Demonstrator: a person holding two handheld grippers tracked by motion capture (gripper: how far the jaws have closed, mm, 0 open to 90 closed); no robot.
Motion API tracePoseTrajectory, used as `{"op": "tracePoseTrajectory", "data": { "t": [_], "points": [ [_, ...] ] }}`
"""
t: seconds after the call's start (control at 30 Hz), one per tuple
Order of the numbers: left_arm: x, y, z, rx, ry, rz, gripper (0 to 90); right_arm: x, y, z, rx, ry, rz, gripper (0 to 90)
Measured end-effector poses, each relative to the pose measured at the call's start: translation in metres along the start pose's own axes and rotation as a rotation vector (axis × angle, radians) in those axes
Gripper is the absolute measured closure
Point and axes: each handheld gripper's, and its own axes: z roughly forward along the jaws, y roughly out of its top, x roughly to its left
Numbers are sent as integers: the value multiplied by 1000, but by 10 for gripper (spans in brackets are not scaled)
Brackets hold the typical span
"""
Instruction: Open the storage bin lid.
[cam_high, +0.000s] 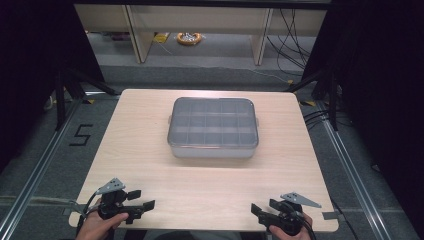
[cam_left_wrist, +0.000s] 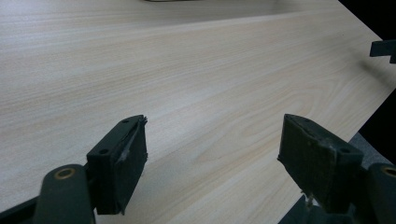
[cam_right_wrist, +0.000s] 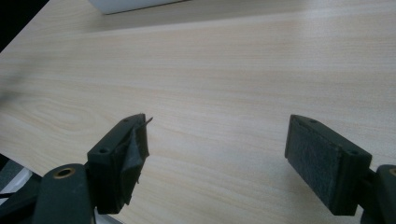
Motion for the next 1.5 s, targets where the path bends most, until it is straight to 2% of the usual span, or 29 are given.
{"op": "tracePoseTrajectory", "data": {
  "t": [0.03, 0.13, 0.17, 0.4, 0.43, 0.47, 0.5, 0.53, 0.67, 0.73, 0.77, 0.83, 0.87, 0.9, 0.93, 0.97, 1.0, 1.03, 1.07, 1.17, 1.43, 1.5],
  "points": [
    [0, 0, 0, 0, -2, 0, 228, -2, 0, 0, -2, -1, -17, 222],
    [1, 0, 0, -1, 0, -3, 227, 0, 0, 0, -3, 2, -1, 222],
    [1, 0, 0, 0, 1, -4, 226, -1, 0, 0, -7, 4, -14, 222],
    [1, 1, 0, -3, 3, -5, 218, -3, 0, 1, -14, 8, -13, 220],
    [2, 1, 0, -8, 4, -3, 217, 0, 0, 0, -5, 17, 33, 219],
    [2, 1, 0, -13, 5, -6, 216, 0, 1, -1, -11, 20, 21, 218],
    [2, 1, 0, -13, 5, -6, 215, 1, 1, -1, -12, 23, 46, 217],
    [2, 1, 0, -13, 7, -5, 214, 1, 1, -1, -13, 22, 48, 215],
    [2, 1, 0, -27, 15, -4, 209, 0, 1, 0, -13, 22, 47, 202],
    [3, 1, 0, -20, 9, -5, 208, -1, 1, -1, -22, 22, 35, 203],
    [3, 2, 0, -21, 7, -5, 207, -4, 1, 0, -30, 15, 3, 202],
    [3, 2, 0, -23, 10, -4, 207, -5, 2, -1, -25, 14, 1, 203],
    [4, 2, 0, -29, 12, -5, 206, -2, 2, -3, -10, 20, 47, 202],
    [4, 2, 0, -31, 11, -7, 206, -2, 2, -2, -13, 17, 48, 202],
    [4, 2, 0, -31, 11, -7, 206, -5, 2, 0, -35, 25, 16, 202],
    [5, 2, 0, -31, 16, -2, 207, -6, 3, -1, -22, 13, 3, 202],
    [5, 3, -1, -32, 23, 0, 208, -6, 3, -1, -22, 14, 3, 202],
    [5, 2, 0, -48, 29, -7, 208, -5, 2, 1, -35, 30, 28, 202],
    [5, 3, -1, -35, 22, -7, 208, -7, 2, 1, -47, 21, 3, 202],
    [6, 3, 0, -37, 23, -9, 208, -7, 4, -1, -37, 30, 24, 204],
    [7, 5, 3, -42, 26, -19, 210, -15, 6, 1, -71, 51, 35, 220],
    [7, 5, 4, -56, 25, -21, 210, -13, 8, 1, -68, 43, 62, 224]
  ]
}}
